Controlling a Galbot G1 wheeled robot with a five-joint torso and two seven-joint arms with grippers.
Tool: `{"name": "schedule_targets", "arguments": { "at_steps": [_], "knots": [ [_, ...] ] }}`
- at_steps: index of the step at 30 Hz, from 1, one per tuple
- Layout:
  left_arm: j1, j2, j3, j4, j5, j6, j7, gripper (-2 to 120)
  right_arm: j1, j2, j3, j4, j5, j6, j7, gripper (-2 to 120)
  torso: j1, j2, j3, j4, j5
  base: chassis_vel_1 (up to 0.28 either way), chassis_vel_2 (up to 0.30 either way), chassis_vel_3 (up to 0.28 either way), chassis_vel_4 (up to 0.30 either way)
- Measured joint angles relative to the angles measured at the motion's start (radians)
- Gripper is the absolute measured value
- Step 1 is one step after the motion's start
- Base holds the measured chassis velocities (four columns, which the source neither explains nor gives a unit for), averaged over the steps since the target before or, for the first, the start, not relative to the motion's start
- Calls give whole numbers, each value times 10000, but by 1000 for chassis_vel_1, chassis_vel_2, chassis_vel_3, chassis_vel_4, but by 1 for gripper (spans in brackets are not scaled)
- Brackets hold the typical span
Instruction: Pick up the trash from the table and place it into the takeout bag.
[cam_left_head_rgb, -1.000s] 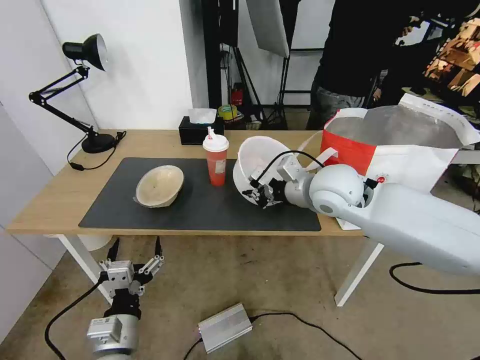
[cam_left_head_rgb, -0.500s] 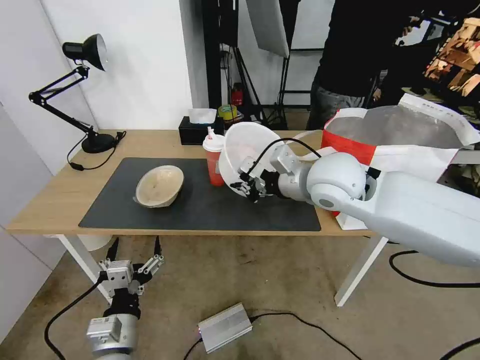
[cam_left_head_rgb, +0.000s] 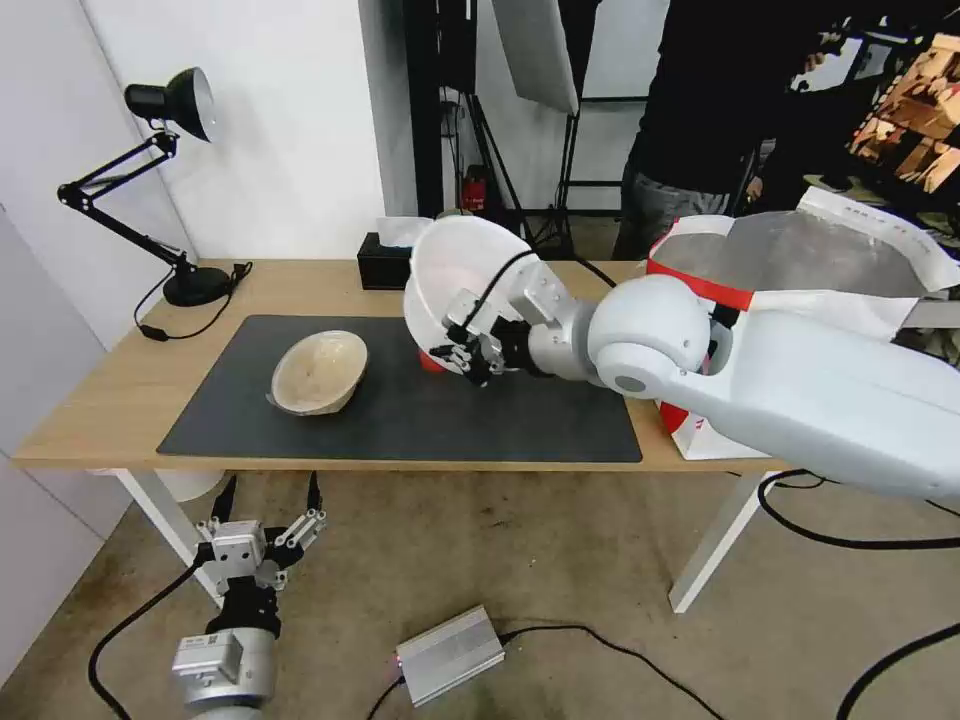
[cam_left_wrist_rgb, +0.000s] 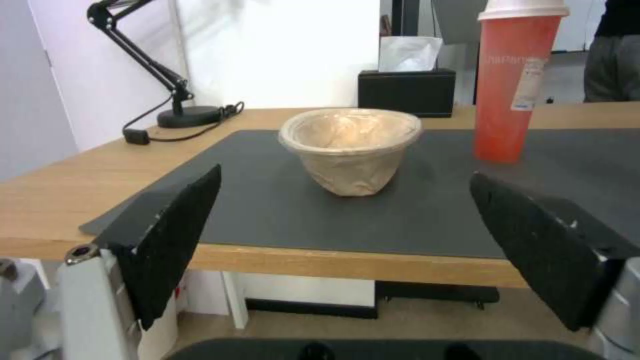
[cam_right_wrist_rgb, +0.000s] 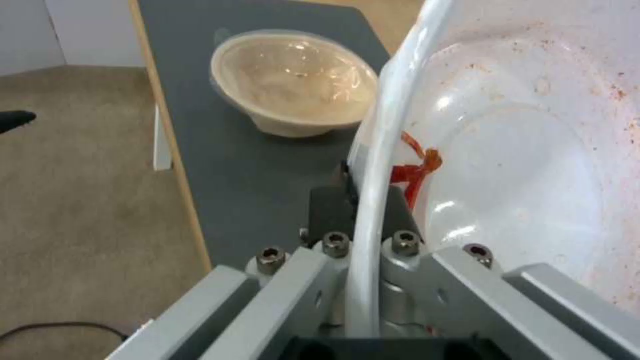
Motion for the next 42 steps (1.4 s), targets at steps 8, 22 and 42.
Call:
{"name": "schedule_targets", "arguments": {
  "at_steps": [8, 22, 42],
  "knots": [
    [-15, -3, 5, 50, -3, -9, 0, 100, 409, 4, -190, -66, 155, 0, -33, 0, 0, 1, 0, 0, 1, 0, 0, 0, 0],
    [-9, 9, 11, -5, -12, -14, -2, 100, 1485, -397, -509, -216, 195, -39, -571, 0, 0, 0, 0, -1, 2, 0, 0, 0, 0],
    [-27, 24, 95, -71, -13, -15, -2, 100, 2503, -1599, -703, -1688, -2068, -72, -3343, 0, 0, 0, 1, 0, 3, 0, 0, 0, 0]
  ]
}}
